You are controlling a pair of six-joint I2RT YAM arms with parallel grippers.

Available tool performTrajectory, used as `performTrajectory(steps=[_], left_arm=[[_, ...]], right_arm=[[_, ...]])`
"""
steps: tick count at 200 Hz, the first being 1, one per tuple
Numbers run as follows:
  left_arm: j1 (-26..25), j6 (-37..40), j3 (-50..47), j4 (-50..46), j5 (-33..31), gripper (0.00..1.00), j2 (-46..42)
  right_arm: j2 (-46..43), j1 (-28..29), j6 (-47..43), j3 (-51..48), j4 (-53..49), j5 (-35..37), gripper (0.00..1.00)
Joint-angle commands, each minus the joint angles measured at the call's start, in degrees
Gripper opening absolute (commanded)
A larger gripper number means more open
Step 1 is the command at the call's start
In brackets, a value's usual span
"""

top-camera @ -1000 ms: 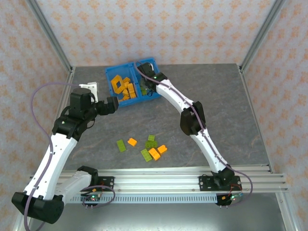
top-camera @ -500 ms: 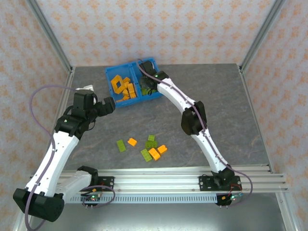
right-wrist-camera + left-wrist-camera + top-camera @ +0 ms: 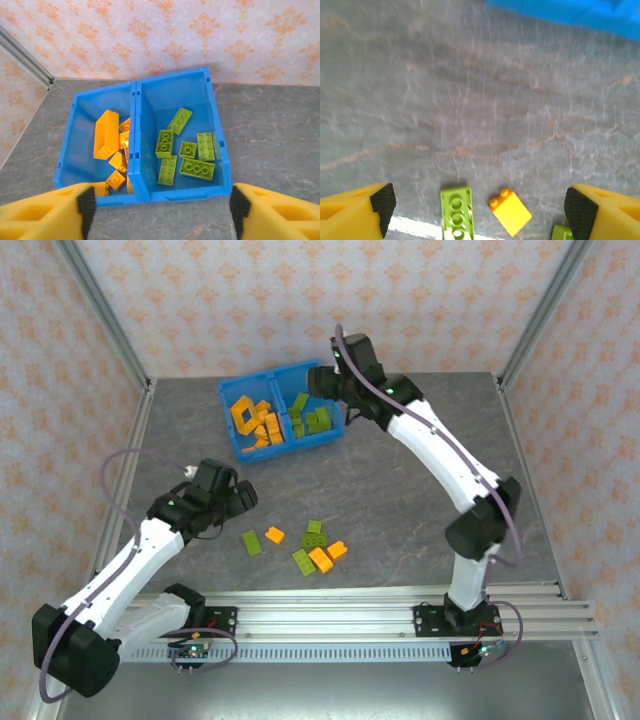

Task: Sort the legos into containers by color

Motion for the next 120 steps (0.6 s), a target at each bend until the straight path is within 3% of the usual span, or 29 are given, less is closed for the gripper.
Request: performTrajectory(steps=[1,35,65,120], left_arm=[[-3.9,-8.9,-3.0,-0.3,-3.6,0.89,2.5],[-8.8,-12.5,-6.8,3.8,-3.6,0.85,7.9],[-10.2,-11.7,-7.0,4.6,-4.4,0.82,13.5],[-10.2,-10.9,-9.6,8.8,-2.6,0.63,19.4]], right_arm=[[-3.0,0.1,0.7,-8.1,3.3,0.5,0.79],[-5.2,0.1,0.7,-12.5,2.4,2.0,0.84],[-4.6,0.1,0.2,-12.8,1.6,2.0,0.84],[-4.1,0.1,-0.2,-12.4,0.9,2.7,0.85]])
